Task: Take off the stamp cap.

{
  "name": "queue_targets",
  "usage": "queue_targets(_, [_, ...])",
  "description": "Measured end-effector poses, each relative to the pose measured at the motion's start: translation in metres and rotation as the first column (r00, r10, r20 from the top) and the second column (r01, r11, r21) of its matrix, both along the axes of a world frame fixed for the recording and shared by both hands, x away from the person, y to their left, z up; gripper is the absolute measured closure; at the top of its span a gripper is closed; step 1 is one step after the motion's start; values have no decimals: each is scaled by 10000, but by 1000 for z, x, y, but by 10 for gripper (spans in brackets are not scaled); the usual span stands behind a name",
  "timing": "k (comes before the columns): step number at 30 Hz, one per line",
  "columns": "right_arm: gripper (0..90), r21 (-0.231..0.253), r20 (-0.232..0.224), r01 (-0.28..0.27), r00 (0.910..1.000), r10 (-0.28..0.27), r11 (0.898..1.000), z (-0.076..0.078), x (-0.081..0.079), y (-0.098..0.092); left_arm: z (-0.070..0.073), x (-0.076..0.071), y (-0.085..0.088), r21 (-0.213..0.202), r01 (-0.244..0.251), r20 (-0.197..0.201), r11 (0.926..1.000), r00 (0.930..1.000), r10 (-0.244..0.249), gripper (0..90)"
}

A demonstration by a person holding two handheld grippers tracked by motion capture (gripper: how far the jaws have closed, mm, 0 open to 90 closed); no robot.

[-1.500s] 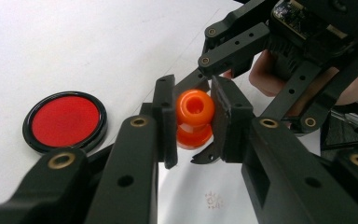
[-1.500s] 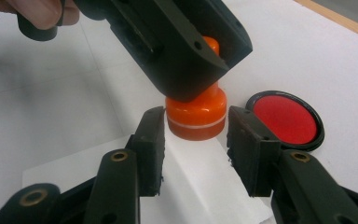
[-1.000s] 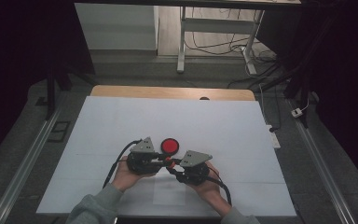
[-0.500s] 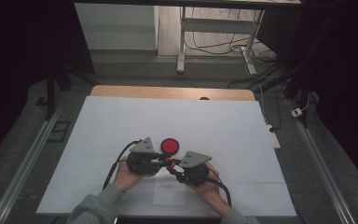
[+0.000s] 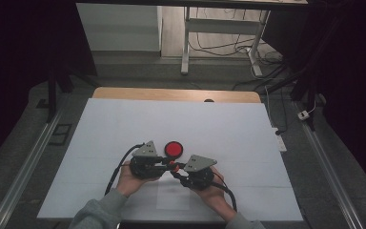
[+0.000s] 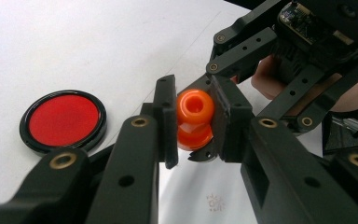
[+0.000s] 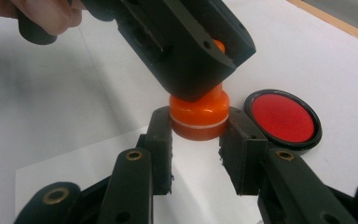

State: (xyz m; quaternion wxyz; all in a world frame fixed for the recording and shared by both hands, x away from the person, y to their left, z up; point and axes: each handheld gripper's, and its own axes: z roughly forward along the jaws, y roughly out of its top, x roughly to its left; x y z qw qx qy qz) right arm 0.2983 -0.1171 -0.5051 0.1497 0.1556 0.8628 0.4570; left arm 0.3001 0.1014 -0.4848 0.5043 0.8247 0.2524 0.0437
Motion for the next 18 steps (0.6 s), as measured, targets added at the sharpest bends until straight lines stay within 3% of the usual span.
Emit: queue_targets(18, [652, 224, -70, 33, 10000, -31, 9997, 1, 0, -1, 0, -1, 1, -168, -78, 151, 9998, 9999, 80, 734])
